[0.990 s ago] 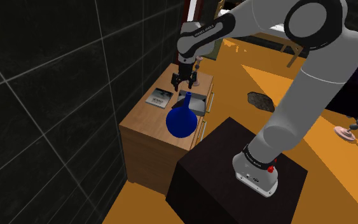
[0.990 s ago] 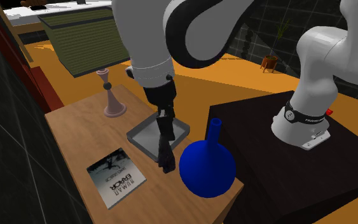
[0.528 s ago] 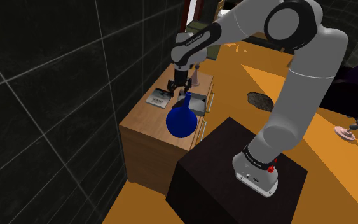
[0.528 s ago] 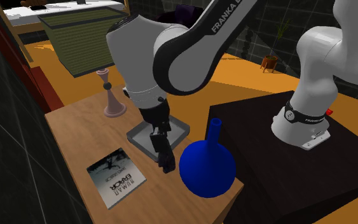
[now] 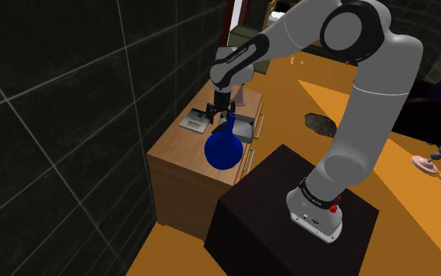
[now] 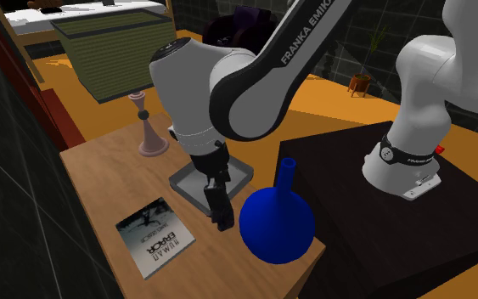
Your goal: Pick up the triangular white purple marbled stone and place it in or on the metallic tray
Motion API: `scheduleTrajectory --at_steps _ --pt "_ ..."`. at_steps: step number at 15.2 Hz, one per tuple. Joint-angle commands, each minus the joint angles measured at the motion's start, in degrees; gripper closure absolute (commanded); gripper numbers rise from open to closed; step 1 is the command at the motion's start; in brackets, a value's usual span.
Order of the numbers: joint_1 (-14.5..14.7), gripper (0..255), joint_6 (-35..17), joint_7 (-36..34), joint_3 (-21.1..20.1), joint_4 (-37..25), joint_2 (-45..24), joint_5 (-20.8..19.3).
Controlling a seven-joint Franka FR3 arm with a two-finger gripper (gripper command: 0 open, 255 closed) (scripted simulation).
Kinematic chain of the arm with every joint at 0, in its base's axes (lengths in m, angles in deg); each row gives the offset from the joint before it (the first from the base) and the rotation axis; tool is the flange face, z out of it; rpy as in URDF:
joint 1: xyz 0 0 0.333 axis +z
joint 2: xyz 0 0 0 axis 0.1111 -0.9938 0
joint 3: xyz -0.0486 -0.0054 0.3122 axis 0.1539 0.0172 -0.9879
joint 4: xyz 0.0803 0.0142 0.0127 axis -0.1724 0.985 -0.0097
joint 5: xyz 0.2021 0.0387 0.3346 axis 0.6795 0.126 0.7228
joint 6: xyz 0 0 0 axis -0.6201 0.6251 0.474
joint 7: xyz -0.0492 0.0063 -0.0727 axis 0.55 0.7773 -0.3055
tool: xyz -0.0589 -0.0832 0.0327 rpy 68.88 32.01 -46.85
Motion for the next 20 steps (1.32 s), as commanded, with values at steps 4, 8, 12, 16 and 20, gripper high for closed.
scheduleTrajectory --at_steps 4,8,12,16,20 --pt "0.00 255 -0.04 0.01 0.00 0.02 -0.01 0.00" --pt "0.00 255 -0.04 0.01 0.00 0.02 -0.01 0.00" --pt "0.00 255 -0.04 0.01 0.00 0.02 -0.01 0.00" --pt "-6.24 0 5.83 28.11 -3.16 -6.00 -5.26 0.20" --pt "-7.27 0 9.73 38.44 -3.25 -11.02 -9.17 -0.59"
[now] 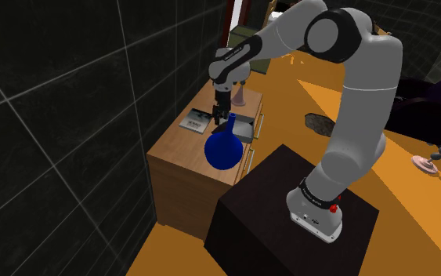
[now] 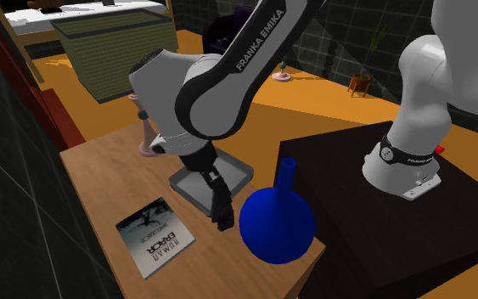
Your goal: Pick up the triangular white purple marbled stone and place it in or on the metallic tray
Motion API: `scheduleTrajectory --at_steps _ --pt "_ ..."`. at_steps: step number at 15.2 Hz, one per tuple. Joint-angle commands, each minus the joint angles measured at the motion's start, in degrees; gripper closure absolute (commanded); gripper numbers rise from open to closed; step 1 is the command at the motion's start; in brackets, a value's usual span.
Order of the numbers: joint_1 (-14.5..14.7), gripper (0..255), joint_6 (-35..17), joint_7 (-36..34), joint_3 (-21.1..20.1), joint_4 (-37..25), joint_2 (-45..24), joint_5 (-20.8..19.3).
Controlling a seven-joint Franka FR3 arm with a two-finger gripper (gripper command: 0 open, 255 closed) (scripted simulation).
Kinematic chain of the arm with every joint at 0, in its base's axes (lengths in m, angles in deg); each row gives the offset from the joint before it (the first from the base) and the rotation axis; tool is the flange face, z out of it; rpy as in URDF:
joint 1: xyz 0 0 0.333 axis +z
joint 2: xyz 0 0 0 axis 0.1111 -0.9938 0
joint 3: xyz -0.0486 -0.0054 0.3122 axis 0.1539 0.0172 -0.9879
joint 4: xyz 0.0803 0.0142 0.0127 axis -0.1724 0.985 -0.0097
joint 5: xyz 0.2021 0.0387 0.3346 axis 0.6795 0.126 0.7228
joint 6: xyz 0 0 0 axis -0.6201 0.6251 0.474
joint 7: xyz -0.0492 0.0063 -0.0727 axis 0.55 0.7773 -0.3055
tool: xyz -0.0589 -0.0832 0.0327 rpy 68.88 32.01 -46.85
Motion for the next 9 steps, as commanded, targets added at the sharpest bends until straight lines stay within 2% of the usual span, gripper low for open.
scheduleTrajectory --at_steps 1,2,3,4,5,6,9 --pt "-3.14 0 5.46 17.63 -2.10 -6.87 -5.65 -2.12" --pt "-5.24 0 8.94 30.22 -4.42 -11.87 -9.71 -4.90" --pt "-3.35 0 5.62 15.54 -2.63 -7.73 -6.23 -2.78" --pt "-2.42 0 5.66 15.93 -1.62 -7.74 -6.21 -2.22" --pt "-4.21 0 9.29 31.07 -3.41 -12.65 -10.25 -4.52" --pt "-6.09 0 12.08 42.44 -5.92 -16.75 -13.66 -7.50" --pt "-6.66 0 9.92 42.12 -6.57 -15.03 -14.15 -7.99"
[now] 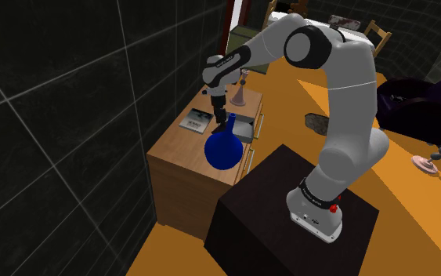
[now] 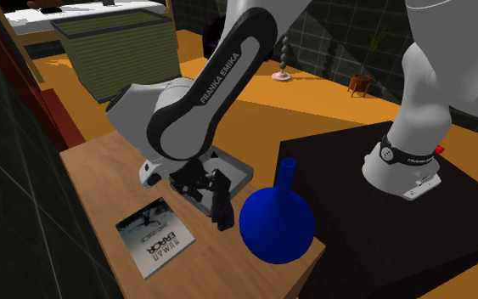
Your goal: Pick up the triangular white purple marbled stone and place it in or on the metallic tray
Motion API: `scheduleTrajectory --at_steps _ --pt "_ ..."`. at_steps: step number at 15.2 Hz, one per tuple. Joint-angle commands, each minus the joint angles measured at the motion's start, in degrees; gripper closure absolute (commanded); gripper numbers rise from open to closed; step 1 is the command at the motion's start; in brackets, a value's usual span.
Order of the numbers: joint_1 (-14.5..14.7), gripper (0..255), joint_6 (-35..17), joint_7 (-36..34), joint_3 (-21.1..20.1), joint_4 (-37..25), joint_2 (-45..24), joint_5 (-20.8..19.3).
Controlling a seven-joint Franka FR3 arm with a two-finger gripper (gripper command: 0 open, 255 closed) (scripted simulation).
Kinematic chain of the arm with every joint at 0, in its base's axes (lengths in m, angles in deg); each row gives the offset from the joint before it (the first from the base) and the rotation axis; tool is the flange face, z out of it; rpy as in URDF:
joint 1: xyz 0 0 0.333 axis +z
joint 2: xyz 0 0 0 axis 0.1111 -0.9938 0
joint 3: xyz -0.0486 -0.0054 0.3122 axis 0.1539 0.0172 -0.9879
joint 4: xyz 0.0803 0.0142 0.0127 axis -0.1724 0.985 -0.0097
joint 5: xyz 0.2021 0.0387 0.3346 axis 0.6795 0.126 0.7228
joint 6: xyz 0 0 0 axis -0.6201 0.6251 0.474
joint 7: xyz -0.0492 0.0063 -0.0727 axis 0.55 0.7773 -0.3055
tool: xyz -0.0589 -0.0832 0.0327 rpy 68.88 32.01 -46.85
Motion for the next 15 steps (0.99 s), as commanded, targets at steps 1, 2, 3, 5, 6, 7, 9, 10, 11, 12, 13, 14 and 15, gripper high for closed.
scheduleTrajectory --at_steps 1,2,3,5,6,7,9,10,11,12,13,14,15 --pt "-0.22 0 -0.83 1.89 -0.30 0.23 -0.84 -0.40" --pt "-0.20 0 -1.54 1.88 -0.29 0.76 -1.03 -0.43" --pt "-0.19 0 -2.25 1.86 -0.28 1.27 -1.22 -0.45" --pt "-0.17 0 -3.37 1.84 -0.25 2.08 -1.54 -0.48" --pt "-0.17 0 -3.37 1.84 -0.26 2.06 -1.55 -0.48" --pt "-0.17 0 -3.37 1.84 -0.26 2.06 -1.55 -0.49" --pt "-0.17 0 -3.37 1.84 -0.26 2.05 -1.56 -0.49" --pt "-0.17 0 -3.37 1.83 -0.26 2.05 -1.56 -0.49" --pt "-0.17 0 -3.37 1.83 -0.26 2.05 -1.56 -0.49" --pt "-0.18 0 -3.37 1.83 -0.26 2.05 -1.55 -0.49" --pt "-0.20 255 -3.37 1.88 -0.25 2.03 -1.59 -0.50" --pt "-0.20 255 -3.50 1.87 -0.25 2.23 -1.52 -0.50" --pt "-0.27 255 -3.63 1.94 -0.24 2.51 -1.36 -0.50"
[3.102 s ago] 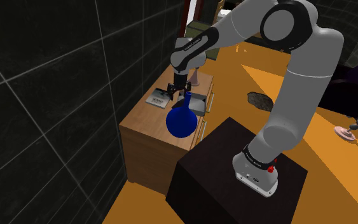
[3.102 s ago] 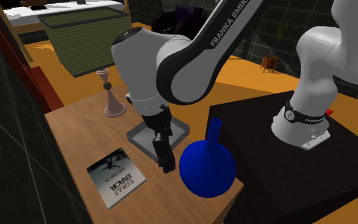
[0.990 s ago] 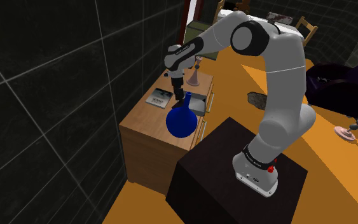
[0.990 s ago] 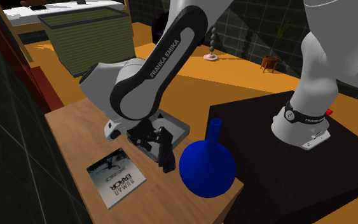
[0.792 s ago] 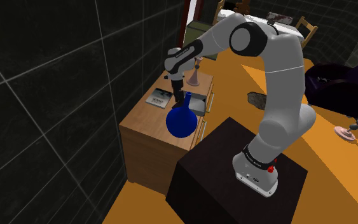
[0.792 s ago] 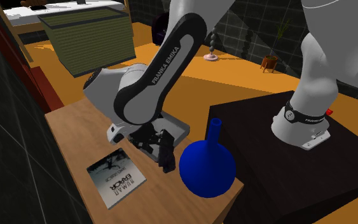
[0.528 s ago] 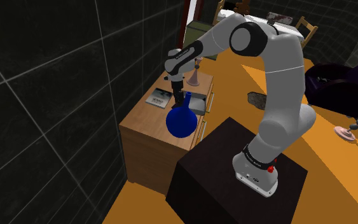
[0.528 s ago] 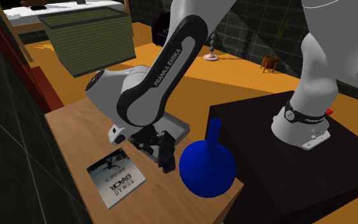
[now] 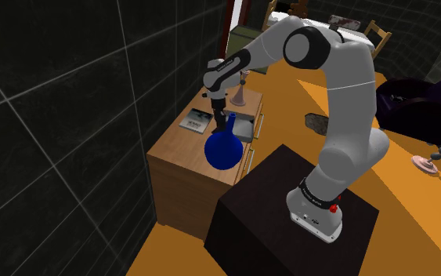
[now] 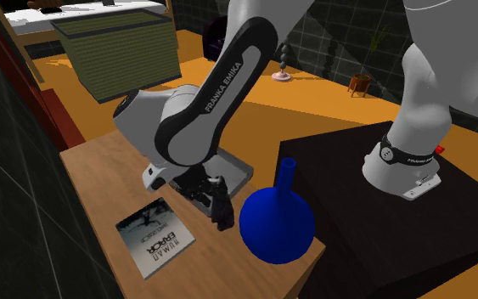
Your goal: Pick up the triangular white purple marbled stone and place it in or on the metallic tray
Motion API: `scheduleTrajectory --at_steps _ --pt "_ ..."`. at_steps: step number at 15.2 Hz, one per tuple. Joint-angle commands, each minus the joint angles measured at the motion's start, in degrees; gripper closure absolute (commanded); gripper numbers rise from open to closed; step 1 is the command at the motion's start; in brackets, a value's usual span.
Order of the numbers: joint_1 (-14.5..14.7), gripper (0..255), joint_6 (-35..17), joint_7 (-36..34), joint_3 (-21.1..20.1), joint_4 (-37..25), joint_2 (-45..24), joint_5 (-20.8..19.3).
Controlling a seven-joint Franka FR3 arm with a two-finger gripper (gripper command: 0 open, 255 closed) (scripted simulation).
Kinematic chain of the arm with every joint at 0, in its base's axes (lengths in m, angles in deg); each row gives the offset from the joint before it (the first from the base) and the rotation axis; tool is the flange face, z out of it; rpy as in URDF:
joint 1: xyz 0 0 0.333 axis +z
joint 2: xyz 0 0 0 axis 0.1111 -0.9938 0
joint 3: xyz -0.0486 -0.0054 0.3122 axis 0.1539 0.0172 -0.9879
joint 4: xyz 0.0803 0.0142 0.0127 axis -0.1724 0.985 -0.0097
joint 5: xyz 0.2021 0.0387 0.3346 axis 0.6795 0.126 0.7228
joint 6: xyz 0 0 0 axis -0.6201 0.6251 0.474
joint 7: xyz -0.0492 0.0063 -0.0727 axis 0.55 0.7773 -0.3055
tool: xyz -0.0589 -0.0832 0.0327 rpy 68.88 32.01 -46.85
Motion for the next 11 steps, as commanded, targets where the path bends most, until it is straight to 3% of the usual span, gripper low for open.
scheduleTrajectory --at_steps 1,11 --pt "-0.06 255 0.45 0.13 0.06 0.48 -0.73 -0.01" --pt "0.02 255 2.32 -0.16 -0.20 0.87 1.52 0.24"
